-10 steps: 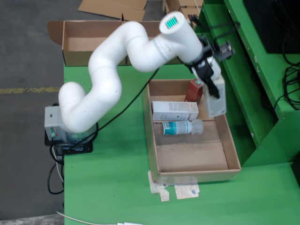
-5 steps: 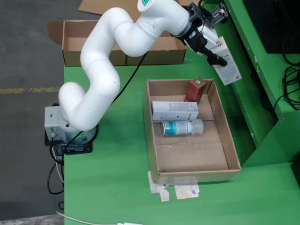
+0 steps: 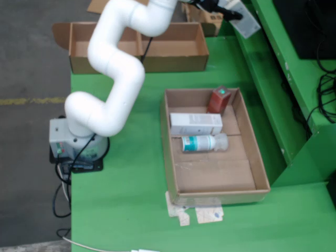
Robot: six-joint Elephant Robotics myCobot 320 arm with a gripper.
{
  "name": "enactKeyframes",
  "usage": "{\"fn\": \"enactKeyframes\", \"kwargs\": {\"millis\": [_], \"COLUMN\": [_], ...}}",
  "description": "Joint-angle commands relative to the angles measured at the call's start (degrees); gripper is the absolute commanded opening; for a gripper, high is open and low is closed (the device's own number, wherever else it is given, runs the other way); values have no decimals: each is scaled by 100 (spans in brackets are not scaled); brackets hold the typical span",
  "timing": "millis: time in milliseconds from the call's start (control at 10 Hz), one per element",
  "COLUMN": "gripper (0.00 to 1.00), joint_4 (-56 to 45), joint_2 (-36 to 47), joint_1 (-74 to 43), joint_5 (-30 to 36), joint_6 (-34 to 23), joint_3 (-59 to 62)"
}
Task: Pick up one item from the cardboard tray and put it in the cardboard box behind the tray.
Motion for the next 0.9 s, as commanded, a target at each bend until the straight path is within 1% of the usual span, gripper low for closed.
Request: {"fn": "enactKeyframes", "kwargs": {"millis": [0,100,200,300,500,600,700,800], "gripper": [0,0,0,0,0,0,0,0], "joint_4": [2121,2124,2124,2124,2124,2124,2124,2124], "joint_2": [-1106,-1605,-1662,-1897,-1940,-2162,-2162,-2558], "joint_1": [3768,4310,4483,5196,5138,4729,4729,4374], "joint_5": [-210,-209,-209,-209,-209,-209,-209,-208], "joint_6": [319,239,-824,-1039,-988,-959,-948,-894], "joint_3": [131,131,131,131,131,131,131,131]}}
